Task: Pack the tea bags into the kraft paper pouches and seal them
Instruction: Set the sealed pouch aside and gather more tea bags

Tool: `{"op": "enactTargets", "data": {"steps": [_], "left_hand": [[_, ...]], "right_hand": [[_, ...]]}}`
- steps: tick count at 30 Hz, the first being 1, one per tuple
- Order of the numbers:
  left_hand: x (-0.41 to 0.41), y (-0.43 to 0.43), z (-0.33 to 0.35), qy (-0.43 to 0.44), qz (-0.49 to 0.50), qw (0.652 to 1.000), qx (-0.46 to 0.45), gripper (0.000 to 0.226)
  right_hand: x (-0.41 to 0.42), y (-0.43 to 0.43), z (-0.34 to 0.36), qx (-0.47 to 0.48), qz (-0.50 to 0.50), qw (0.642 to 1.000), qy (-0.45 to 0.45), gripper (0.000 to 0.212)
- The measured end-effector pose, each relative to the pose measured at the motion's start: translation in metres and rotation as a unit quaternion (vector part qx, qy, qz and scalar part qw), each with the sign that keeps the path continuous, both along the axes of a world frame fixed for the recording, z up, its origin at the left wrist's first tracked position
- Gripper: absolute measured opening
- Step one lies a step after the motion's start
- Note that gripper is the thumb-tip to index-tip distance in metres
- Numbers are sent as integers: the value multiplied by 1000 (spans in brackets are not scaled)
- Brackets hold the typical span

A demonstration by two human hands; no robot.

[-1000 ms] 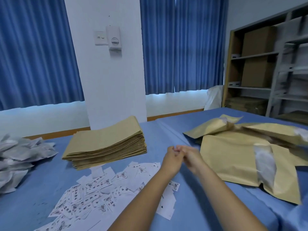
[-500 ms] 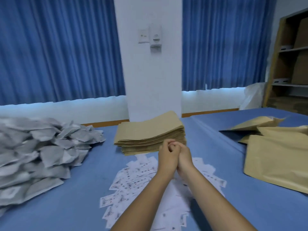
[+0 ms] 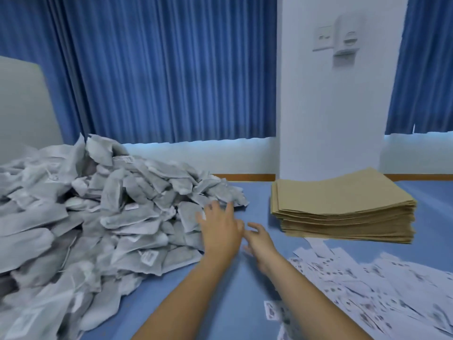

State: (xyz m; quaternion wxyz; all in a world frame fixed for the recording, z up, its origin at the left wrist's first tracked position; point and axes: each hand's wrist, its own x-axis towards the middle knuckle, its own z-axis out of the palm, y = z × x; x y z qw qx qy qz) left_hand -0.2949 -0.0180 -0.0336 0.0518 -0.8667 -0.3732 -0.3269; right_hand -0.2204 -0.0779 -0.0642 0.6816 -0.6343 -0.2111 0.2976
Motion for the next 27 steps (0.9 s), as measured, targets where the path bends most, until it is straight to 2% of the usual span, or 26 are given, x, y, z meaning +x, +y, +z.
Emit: {"op": "enactTargets", "data": {"steps": [2, 4, 6, 8, 9, 11, 14, 18, 22, 27], "left_hand": [[-11, 44, 20, 90, 77, 988, 96, 42], [-21, 93, 41, 136, 153, 972, 119, 53], [-31, 131, 58, 126, 239, 961, 56, 65], [-36, 156, 58, 107, 259, 957, -73, 75], [-37, 165, 51, 115, 253, 952, -126, 78], [-38, 174, 36, 137, 228, 947, -179, 79], [-34, 177, 27, 137, 171, 958, -185, 76], [-21, 158, 17, 138, 74, 961, -229, 78], [-11, 129, -1, 120, 3, 953, -278, 78], [-6, 98, -4, 171, 10, 953, -250, 71]], "right_hand": [[5, 32, -7, -8, 60, 998, -35, 71], [3, 54, -3, 9, 100, 993, -67, 83], [7, 82, -6, 19, 131, 990, -47, 88], [2, 101, -7, 25, 149, 988, -28, 87], [-1, 109, -10, 25, 156, 987, -29, 87], [-4, 122, -19, -5, 143, 984, -102, 86], [0, 124, -26, -43, 124, 973, -189, 84], [7, 112, -25, -21, 100, 984, -147, 75], [11, 91, -28, -36, 98, 983, -151, 65], [26, 58, -25, -91, 112, 978, -151, 60]]}}
